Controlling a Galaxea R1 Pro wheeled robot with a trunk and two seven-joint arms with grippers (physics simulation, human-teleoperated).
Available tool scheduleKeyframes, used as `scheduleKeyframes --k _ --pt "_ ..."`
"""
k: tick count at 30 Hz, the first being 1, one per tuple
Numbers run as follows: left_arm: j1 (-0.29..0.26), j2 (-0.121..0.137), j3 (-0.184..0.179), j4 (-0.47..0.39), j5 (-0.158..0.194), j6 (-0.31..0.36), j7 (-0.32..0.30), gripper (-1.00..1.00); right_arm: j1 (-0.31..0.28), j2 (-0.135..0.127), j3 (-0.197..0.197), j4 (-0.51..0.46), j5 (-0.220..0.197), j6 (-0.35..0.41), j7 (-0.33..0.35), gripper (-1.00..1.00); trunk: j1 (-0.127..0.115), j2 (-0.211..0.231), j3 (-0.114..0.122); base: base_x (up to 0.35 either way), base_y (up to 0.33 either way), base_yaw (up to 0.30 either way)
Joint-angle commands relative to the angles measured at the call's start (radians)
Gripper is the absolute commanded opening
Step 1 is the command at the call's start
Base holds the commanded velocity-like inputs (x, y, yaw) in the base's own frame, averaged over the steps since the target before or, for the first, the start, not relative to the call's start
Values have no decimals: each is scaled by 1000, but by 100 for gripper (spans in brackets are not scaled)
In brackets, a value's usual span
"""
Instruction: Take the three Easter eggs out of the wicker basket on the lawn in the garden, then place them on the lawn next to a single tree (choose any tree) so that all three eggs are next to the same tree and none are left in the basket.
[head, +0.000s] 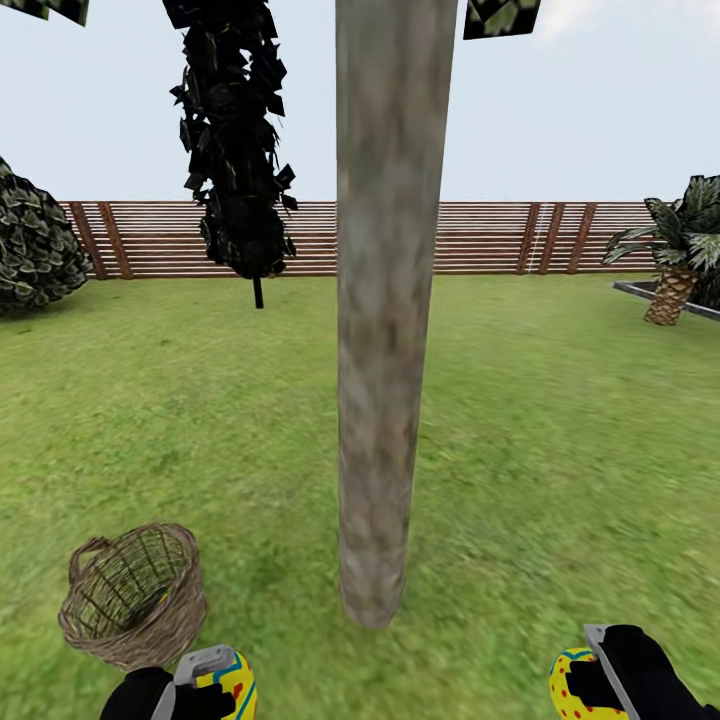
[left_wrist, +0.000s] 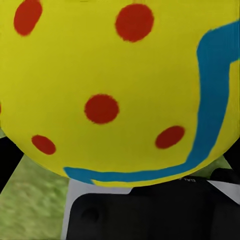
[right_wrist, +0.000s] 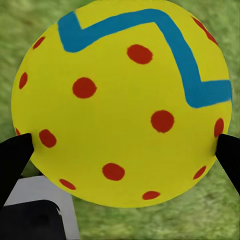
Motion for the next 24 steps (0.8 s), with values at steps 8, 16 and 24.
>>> scheduleKeyframes --k 8,16,24 --pt "-1 0 3 -1 3 8 -2 -100 -1 2 0 0 9 4 7 -100 31 -57 -26 1 -1 0" --pt "-1 0 4 -1 3 8 0 -100 -1 2 -1 0 7 4 7 -100 62 -113 -51 0 0 0" --pt "-1 1 4 -1 3 8 0 -100 -1 2 -1 0 6 4 7 -100 92 -169 -76 0 0 0"
